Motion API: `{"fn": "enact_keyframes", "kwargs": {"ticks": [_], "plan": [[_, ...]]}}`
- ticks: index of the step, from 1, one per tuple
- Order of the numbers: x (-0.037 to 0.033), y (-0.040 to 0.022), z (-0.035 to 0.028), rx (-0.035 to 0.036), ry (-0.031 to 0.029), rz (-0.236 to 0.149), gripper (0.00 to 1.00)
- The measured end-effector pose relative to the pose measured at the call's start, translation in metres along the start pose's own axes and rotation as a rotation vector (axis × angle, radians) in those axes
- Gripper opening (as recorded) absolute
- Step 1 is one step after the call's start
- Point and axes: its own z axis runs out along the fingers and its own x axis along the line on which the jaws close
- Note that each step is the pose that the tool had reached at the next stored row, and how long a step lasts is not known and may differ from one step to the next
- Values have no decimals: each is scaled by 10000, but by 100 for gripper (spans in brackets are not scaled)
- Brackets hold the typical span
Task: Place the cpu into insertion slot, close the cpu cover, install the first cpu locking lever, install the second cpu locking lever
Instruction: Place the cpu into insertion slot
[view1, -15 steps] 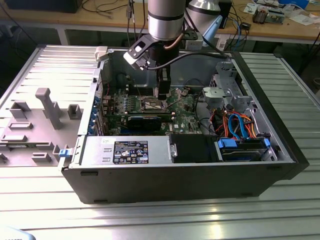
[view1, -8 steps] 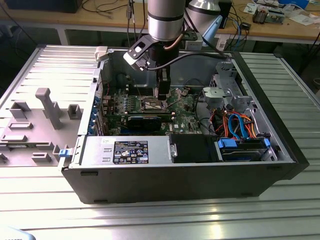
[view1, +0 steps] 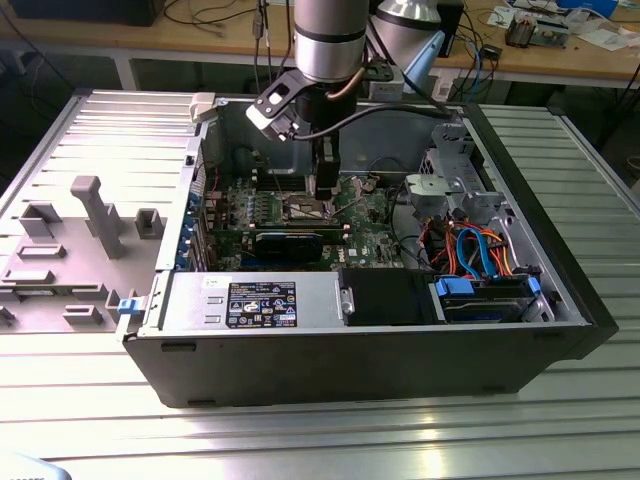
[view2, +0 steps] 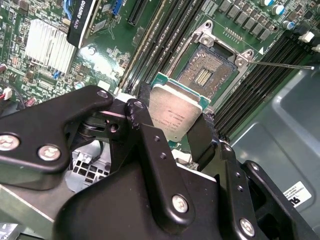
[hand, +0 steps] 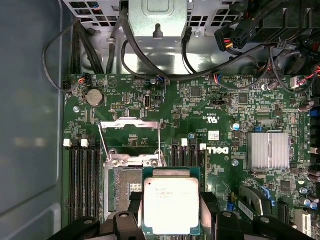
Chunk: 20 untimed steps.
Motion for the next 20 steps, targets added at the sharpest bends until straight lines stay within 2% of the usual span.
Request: {"fn": "enact_keyframes", "kwargs": {"ticks": [10,20], "plan": [[4,-60,21,0,1,0,54],[14,-65,34,-1,2,0,54]]}}
